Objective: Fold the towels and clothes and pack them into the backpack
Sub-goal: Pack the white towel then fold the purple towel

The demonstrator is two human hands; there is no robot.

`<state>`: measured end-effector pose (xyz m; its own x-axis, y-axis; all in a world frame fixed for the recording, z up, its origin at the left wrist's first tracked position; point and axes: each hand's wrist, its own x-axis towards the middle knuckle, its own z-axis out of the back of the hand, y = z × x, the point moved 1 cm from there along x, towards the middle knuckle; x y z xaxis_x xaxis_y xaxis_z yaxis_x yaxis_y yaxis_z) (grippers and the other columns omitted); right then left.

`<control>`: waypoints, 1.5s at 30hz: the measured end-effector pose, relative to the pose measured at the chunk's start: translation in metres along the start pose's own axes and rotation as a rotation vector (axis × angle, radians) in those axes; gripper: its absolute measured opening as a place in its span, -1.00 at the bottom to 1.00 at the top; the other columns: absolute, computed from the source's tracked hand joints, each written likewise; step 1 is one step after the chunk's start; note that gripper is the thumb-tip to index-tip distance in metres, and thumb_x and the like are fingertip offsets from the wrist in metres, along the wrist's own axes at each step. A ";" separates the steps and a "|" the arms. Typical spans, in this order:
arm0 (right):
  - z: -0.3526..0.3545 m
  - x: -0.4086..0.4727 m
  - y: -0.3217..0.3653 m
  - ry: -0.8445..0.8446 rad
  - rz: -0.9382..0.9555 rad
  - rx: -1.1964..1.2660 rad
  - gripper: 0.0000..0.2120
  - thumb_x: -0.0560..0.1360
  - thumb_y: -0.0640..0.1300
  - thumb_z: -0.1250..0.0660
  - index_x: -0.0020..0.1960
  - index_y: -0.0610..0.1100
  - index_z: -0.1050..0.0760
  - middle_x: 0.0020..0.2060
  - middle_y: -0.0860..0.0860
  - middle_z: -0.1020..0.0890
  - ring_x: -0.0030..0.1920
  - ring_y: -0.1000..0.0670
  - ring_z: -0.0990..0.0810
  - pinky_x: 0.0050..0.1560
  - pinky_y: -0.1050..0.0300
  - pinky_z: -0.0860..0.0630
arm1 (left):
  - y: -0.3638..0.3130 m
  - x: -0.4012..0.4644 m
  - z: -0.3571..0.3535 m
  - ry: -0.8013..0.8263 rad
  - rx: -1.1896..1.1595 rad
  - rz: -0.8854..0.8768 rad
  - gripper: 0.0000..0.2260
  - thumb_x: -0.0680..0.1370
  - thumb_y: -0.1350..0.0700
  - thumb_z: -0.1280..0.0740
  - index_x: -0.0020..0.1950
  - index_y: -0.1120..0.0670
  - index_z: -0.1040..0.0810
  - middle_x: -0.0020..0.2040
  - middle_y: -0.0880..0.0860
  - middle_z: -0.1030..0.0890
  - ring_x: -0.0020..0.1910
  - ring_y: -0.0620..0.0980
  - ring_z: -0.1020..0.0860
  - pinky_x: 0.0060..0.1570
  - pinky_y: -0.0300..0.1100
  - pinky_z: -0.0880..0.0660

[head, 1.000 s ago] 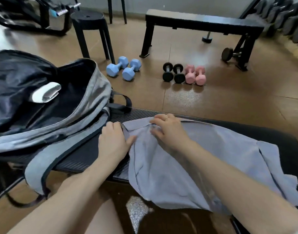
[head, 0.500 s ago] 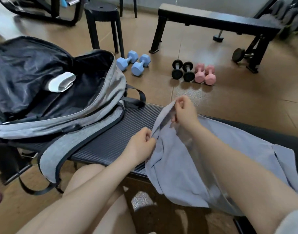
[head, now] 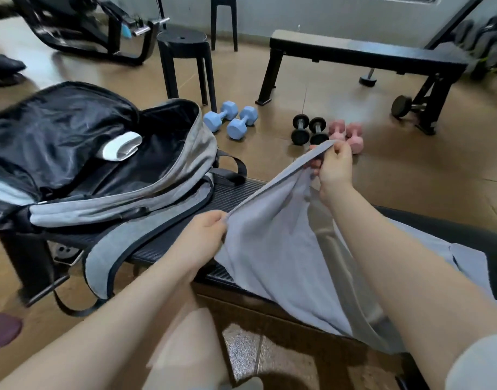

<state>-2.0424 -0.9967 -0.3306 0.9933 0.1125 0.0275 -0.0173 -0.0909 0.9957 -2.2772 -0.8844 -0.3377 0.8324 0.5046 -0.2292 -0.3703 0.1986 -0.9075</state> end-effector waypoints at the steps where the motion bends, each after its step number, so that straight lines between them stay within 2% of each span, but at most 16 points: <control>1: -0.007 0.005 -0.004 0.016 0.007 -0.013 -0.85 0.61 -0.21 -0.05 -0.10 -0.08 -0.33 -0.23 0.00 -0.51 -0.32 0.09 -0.42 -0.35 0.24 -0.38 | -0.003 0.000 0.008 -0.006 -0.072 0.026 -0.77 0.57 0.21 -0.13 -0.27 0.14 -0.45 -0.45 0.03 -0.45 -0.54 -0.09 -0.35 -0.54 -0.31 -0.25; 3: -0.023 0.009 -0.014 0.090 -0.009 -0.049 -0.86 0.59 -0.22 -0.12 -0.10 -0.06 -0.39 -0.20 0.00 -0.51 -0.21 0.05 -0.47 -0.19 0.14 -0.48 | -0.003 0.007 0.025 -0.037 -0.020 0.047 -0.77 0.59 0.19 -0.12 -0.25 0.13 -0.43 -0.47 0.05 -0.40 -0.56 -0.05 -0.29 -0.59 -0.33 -0.20; 5: -0.034 -0.002 -0.029 0.281 -0.015 -0.099 -0.88 0.58 -0.25 -0.17 -0.02 -0.10 -0.46 0.00 -0.01 -0.55 -0.05 0.02 -0.53 0.01 0.13 -0.53 | 0.008 0.017 0.041 -0.066 0.240 0.056 -0.81 0.56 0.19 -0.14 -0.24 0.13 -0.42 -0.40 0.08 -0.44 -0.50 -0.02 -0.33 -0.54 -0.29 -0.25; 7: -0.035 -0.020 -0.043 0.572 0.032 -0.326 -0.78 0.56 -0.33 -0.18 0.13 -0.11 -0.48 0.25 0.06 -0.43 0.19 0.06 -0.48 0.16 0.20 -0.47 | 0.023 0.022 0.050 -0.047 0.608 0.115 -0.92 0.49 0.20 -0.21 -0.07 0.15 -0.48 -0.18 0.11 -0.60 -0.27 0.04 -0.51 -0.33 -0.19 -0.37; 9: -0.025 -0.033 -0.052 0.695 0.024 -0.428 -0.66 0.56 -0.32 -0.21 0.27 -0.03 -0.45 0.36 0.13 -0.32 0.20 0.09 -0.46 0.13 0.23 -0.47 | 0.036 0.020 0.043 -0.040 0.875 0.150 -0.71 0.48 0.18 -0.24 0.20 0.15 -0.40 0.12 0.15 -0.53 0.04 0.11 -0.51 -0.11 -0.12 -0.41; 13: 0.022 -0.043 -0.048 0.529 -0.048 -0.383 -0.76 0.55 -0.33 -0.21 0.08 -0.05 -0.51 0.19 0.05 -0.47 -0.05 0.03 -0.56 -0.23 0.33 -0.48 | 0.020 0.013 -0.009 -0.163 0.819 -0.249 -0.76 0.54 0.14 -0.22 0.20 0.10 -0.40 0.12 0.08 -0.42 0.10 0.07 -0.43 -0.05 -0.12 -0.35; 16: 0.081 -0.053 -0.036 0.432 -0.027 -0.539 -0.78 0.53 -0.31 -0.19 -0.06 -0.04 -0.51 -0.09 -0.09 -0.60 -0.13 -0.01 -0.62 -0.23 0.20 -0.46 | -0.006 0.023 -0.072 0.064 0.699 -0.517 -0.84 0.55 0.13 -0.19 0.06 0.14 -0.49 0.01 0.11 -0.45 0.02 0.13 -0.45 -0.07 -0.06 -0.38; 20: 0.173 -0.058 -0.022 0.217 0.086 -0.907 -0.82 0.52 -0.26 -0.19 -0.02 -0.09 -0.55 -0.05 -0.04 -0.58 -0.10 0.03 -0.54 -0.08 0.17 -0.38 | -0.029 0.028 -0.166 0.288 0.626 -0.706 -0.84 0.58 0.13 -0.17 0.08 0.11 -0.49 0.08 0.06 -0.46 0.05 0.02 -0.45 0.00 -0.13 -0.40; 24: 0.265 -0.058 -0.025 -0.095 -0.010 -1.216 -0.76 0.52 -0.07 -0.26 0.14 -0.13 -0.49 0.20 -0.09 -0.46 0.13 -0.12 -0.47 0.07 0.04 -0.42 | -0.047 0.031 -0.243 0.376 0.613 -0.780 -0.77 0.59 0.17 -0.12 0.17 0.18 -0.47 0.21 0.09 -0.44 0.12 0.08 -0.46 0.07 -0.12 -0.41; 27: 0.303 -0.057 -0.031 -0.029 -0.183 -1.328 -0.53 0.45 0.12 -0.34 0.24 -0.11 -0.42 0.20 -0.09 -0.42 0.17 -0.14 -0.44 0.12 -0.10 -0.48 | -0.054 0.040 -0.284 0.449 0.691 -0.784 -0.66 0.61 0.13 -0.05 0.23 0.28 -0.46 0.34 0.23 -0.40 0.28 0.20 -0.40 0.28 -0.02 -0.33; 29: 0.310 -0.051 -0.032 0.031 -0.114 -1.342 -0.68 0.47 0.05 -0.32 0.12 -0.12 -0.49 0.11 -0.08 -0.47 0.08 -0.12 -0.47 0.01 -0.06 -0.52 | -0.055 0.046 -0.303 0.466 0.779 -0.782 -0.56 0.61 0.02 0.02 0.32 0.27 -0.39 0.42 0.26 -0.30 0.39 0.23 -0.28 0.37 0.00 -0.20; 31: 0.311 -0.040 -0.028 0.037 -0.018 -1.331 -0.81 0.52 -0.07 -0.23 -0.12 -0.17 -0.53 -0.04 -0.09 -0.51 -0.09 -0.12 -0.50 -0.16 0.01 -0.51 | -0.051 0.055 -0.315 0.464 0.908 -0.704 -0.51 0.63 -0.07 0.04 0.50 0.15 -0.13 0.54 0.13 -0.05 0.51 0.11 -0.03 0.46 -0.05 0.05; 33: 0.315 -0.023 -0.022 0.024 0.030 -1.331 -0.77 0.54 -0.14 -0.18 -0.22 -0.21 -0.49 -0.13 -0.09 -0.52 -0.16 -0.15 -0.51 -0.24 0.02 -0.47 | -0.051 0.064 -0.323 0.436 0.978 -0.629 -0.47 0.62 -0.14 0.06 0.54 0.05 0.04 0.55 0.04 0.08 0.52 0.02 0.10 0.45 -0.08 0.17; 39: 0.349 0.039 0.006 -0.299 -0.013 -0.926 -0.80 0.56 -0.22 -0.15 0.03 -0.22 -0.53 0.00 -0.13 -0.60 0.02 -0.13 -0.52 -0.13 0.18 -0.31 | -0.058 0.089 -0.331 0.302 0.989 -0.562 -0.42 0.60 -0.20 0.05 0.54 0.05 0.06 0.55 0.04 0.07 0.52 0.00 0.09 0.45 -0.10 0.17; 42: 0.351 0.042 -0.001 -0.165 -0.177 -0.865 -0.66 0.60 -0.07 -0.14 0.30 -0.23 -0.39 0.22 -0.14 -0.51 0.24 -0.15 -0.45 0.10 0.13 -0.34 | -0.062 0.096 -0.332 0.283 0.995 -0.564 -0.40 0.59 -0.21 0.04 0.53 0.07 0.06 0.55 0.05 0.04 0.52 0.01 0.08 0.45 -0.09 0.16; 45: 0.356 0.015 -0.008 -0.135 -0.254 -0.901 -0.63 0.61 0.02 -0.11 0.21 -0.24 -0.43 0.15 -0.18 -0.55 0.15 -0.17 -0.47 0.08 0.04 -0.37 | -0.064 0.092 -0.327 0.288 0.911 -0.614 -0.34 0.54 -0.25 0.13 0.52 0.14 -0.02 0.54 0.09 -0.04 0.52 0.03 0.01 0.46 -0.09 0.11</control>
<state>-1.9868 -1.3471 -0.3695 0.9833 -0.0969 -0.1538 0.1756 0.7255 0.6654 -2.0418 -1.1257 -0.4160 0.9969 -0.0772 -0.0133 0.0687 0.9425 -0.3272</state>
